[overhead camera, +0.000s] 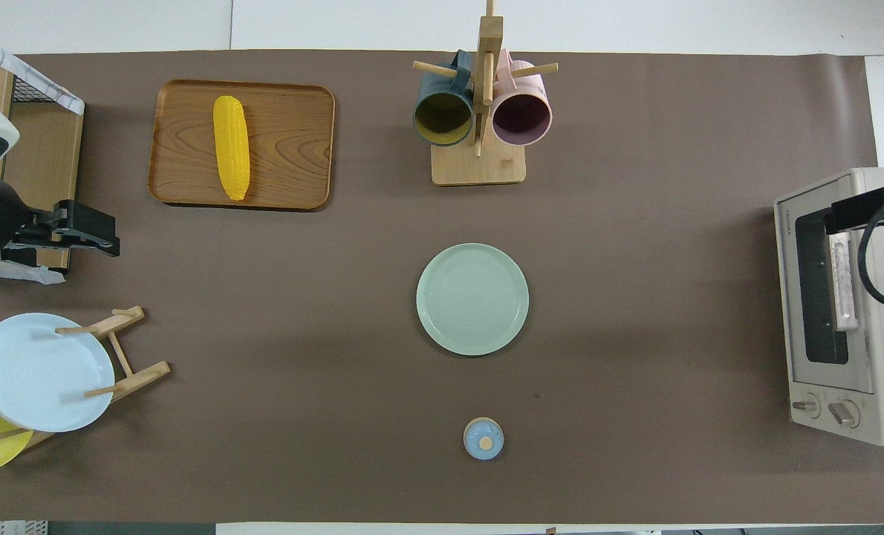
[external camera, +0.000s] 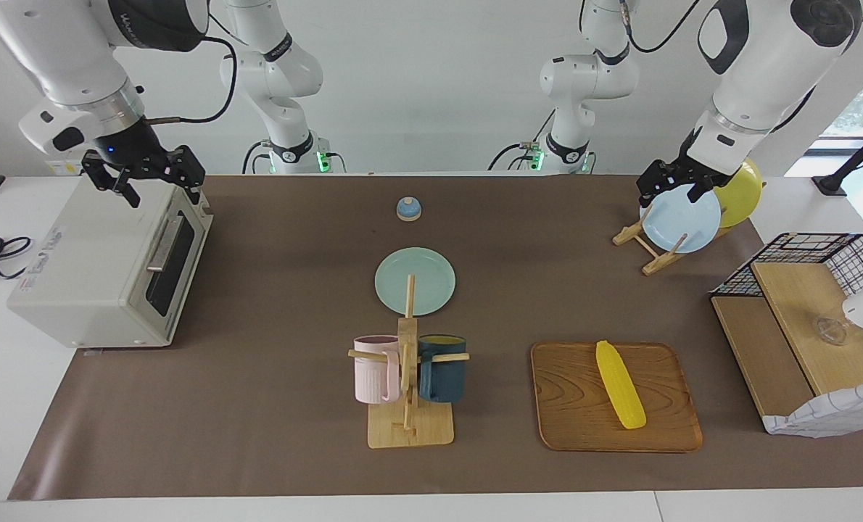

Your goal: Put corn in oven

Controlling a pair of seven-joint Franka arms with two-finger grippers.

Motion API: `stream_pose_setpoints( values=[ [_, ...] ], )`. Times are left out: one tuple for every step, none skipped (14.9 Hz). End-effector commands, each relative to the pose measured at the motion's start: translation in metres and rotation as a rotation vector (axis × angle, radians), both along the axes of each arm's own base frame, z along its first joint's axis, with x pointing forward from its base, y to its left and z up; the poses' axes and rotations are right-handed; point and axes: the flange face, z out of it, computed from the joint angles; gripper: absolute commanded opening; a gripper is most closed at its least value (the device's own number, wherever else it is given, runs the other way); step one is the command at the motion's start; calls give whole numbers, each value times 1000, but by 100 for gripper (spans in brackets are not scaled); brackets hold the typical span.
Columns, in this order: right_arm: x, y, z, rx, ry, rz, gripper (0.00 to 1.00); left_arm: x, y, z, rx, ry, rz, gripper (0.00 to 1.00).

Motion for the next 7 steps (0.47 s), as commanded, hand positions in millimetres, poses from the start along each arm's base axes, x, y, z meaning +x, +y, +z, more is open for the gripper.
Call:
stream_pose_setpoints(
  values=[
    [-3,-1,5,17,-7,6,100,-4,0,4,-5,-13,8,100],
    [-3,-1,5,17,-7,6,100,-4,0,5,-5,-15,10,100],
    [-3,-1,4,17,-4,6,100,-4,0,5,-5,-15,8,100],
    [-4,1,4,16,-2,6,100,-4,0,5,-5,-15,8,100],
    [-6,0,2,16,-1,4,100,-4,0,4,-5,-13,10,100],
    [-10,-6,-3,18,11,-9,100,-4,-1,4,-5,-14,10,100],
    [-12,-8,-4,21,23,-8,100,-4,-2,5,-6,-18,4,100]
  ],
)
